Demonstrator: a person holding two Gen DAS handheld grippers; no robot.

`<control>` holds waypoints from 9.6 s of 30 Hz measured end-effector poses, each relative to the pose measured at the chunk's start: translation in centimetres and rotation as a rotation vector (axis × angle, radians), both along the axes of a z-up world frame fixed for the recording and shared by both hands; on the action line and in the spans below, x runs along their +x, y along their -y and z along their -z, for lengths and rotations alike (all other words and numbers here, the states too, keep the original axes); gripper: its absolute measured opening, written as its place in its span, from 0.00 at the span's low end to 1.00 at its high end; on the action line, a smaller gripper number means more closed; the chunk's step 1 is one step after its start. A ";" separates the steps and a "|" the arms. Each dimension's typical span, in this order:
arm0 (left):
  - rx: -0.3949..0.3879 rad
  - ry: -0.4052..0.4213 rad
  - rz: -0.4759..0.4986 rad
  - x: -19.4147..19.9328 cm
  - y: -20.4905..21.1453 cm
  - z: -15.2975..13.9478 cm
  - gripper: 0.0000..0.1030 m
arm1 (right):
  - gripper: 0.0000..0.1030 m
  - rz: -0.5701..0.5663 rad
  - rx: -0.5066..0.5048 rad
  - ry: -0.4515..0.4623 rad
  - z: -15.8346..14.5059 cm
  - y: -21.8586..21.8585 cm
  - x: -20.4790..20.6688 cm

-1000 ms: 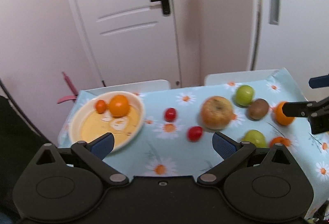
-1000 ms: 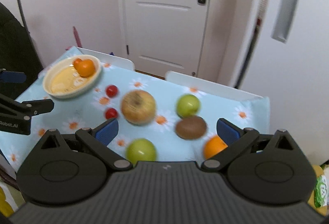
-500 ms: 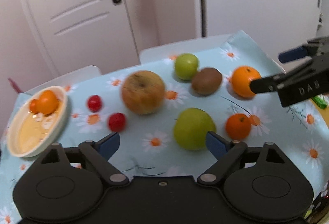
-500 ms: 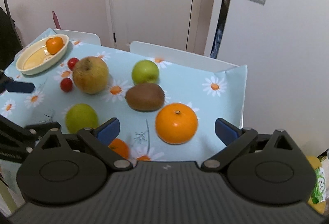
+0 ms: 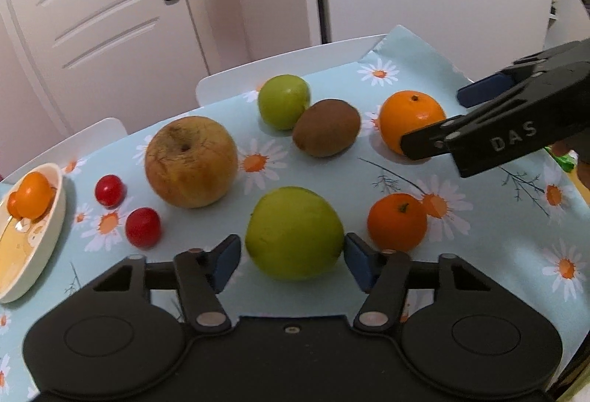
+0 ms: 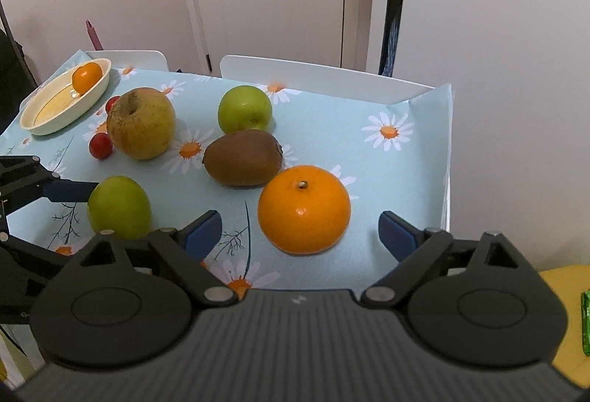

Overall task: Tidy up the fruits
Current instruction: 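Grasp the green apple with the left tool while the right tool grasps an orange, then carry the green apple and the orange to the bowl with both tools, then open the left tool to drop the apple while the right tool releases the orange, then withdraw both tools from the bowl toward the remaining fruit, then grasp the red cherry tomato with the left tool while the right tool grasps the tangerine, then carry the tomato and the tangerine over the bowl with both tools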

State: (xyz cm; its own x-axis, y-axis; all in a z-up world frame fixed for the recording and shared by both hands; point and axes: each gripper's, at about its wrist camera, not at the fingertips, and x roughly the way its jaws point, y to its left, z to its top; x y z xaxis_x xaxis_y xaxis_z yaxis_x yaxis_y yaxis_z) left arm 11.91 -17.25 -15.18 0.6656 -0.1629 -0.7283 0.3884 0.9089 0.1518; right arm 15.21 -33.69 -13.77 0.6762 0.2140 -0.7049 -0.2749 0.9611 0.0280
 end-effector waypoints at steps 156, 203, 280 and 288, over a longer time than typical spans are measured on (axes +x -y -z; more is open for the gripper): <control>-0.002 -0.012 -0.434 2.9 -32.1 -6.4 0.98 | 0.74 -0.338 -0.065 -0.109 -2.2 -38.0 10.5; -0.038 0.031 -0.262 1.3 -28.1 -10.9 0.98 | 1.00 -0.039 -0.053 -0.008 -9.5 -28.5 2.7; 0.024 -0.057 -0.025 4.5 -12.1 -1.1 0.35 | 0.52 0.363 -0.011 -0.114 0.6 -10.4 -3.8; -0.001 -0.037 -0.104 2.7 -13.3 -2.9 0.35 | 0.52 0.280 -0.008 -0.091 -1.2 -11.1 -3.9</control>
State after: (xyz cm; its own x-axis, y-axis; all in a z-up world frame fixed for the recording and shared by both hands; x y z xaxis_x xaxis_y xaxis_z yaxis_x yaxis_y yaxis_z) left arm 14.58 -3.94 -12.32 0.6514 -0.0950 -0.7527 0.2971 0.9448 0.1378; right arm 11.29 -22.59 -12.56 0.6423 0.0222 -0.7661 0.0047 0.9994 0.0329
